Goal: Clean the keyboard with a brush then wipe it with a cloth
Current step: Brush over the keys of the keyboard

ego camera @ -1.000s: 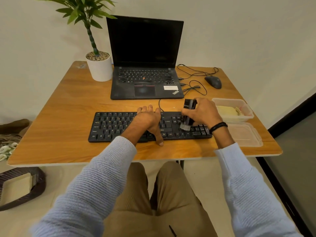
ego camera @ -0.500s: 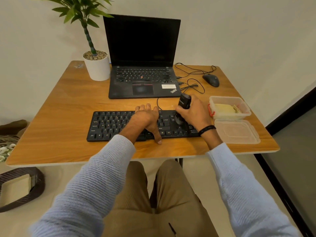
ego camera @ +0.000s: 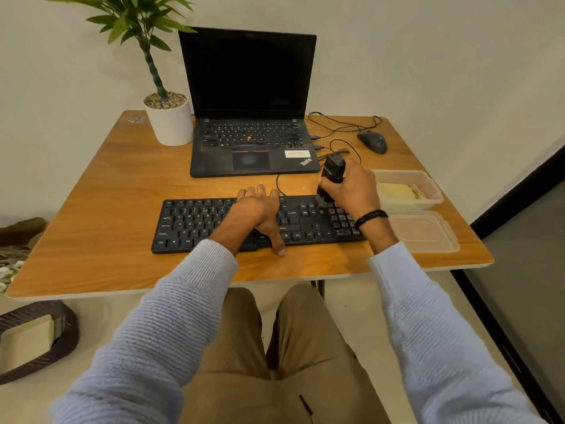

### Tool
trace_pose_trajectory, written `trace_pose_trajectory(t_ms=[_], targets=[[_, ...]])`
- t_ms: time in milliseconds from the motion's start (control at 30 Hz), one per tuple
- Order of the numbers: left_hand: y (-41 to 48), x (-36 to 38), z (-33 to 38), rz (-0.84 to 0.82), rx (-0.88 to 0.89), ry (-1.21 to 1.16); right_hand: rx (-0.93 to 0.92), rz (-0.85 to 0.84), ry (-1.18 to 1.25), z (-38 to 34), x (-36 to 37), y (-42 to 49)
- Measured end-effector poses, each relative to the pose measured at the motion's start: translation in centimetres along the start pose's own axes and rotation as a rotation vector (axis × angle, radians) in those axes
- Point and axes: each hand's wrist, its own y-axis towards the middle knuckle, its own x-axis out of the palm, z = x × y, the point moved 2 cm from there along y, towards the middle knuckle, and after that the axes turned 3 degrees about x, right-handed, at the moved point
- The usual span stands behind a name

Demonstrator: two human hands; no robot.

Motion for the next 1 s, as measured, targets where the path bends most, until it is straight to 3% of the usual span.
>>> trace_pose_trajectory(t_ms=[67,167,333,500,667,833,900,1000], targets=[[-0.1,0.0,0.0,0.006,0.005,-0.004,0.044,-0.034,-0.039,0.4,0.2,-0.4],[-0.1,0.1,-0.2,0.016,0.008,-0.020,0.132,-0.237,-0.095,1.0,-0.9,-0.6],[-0.1,0.1,0.0,0.011,0.008,-0.015,0.008,-0.023,0.015,0.2,-0.1,-1.8],[-0.2,0.2,-0.3,0.022,0.013,-0.029,0.096,-0.298,-0.103,1.1,-2.4,-2.4],[-0.2,-0.2,0.3,-0.015,0.007,0.036,0.107,0.002,0.131,2.4,-4.5,-3.1],[0.1,-0.4,1.4,0.004,0.063,-0.009,0.160,0.130,0.332,4.2,-3.7,-5.4],[0.6,-0.1,2.2,0.030,0.097,-0.031,0.173,0.129,0.368,4.5,-2.8,-6.6],[1.2,0.1,3.4,0.042,0.113,-0.036,0.177,-0.022,0.418,4.7,-0.8,-7.6]])
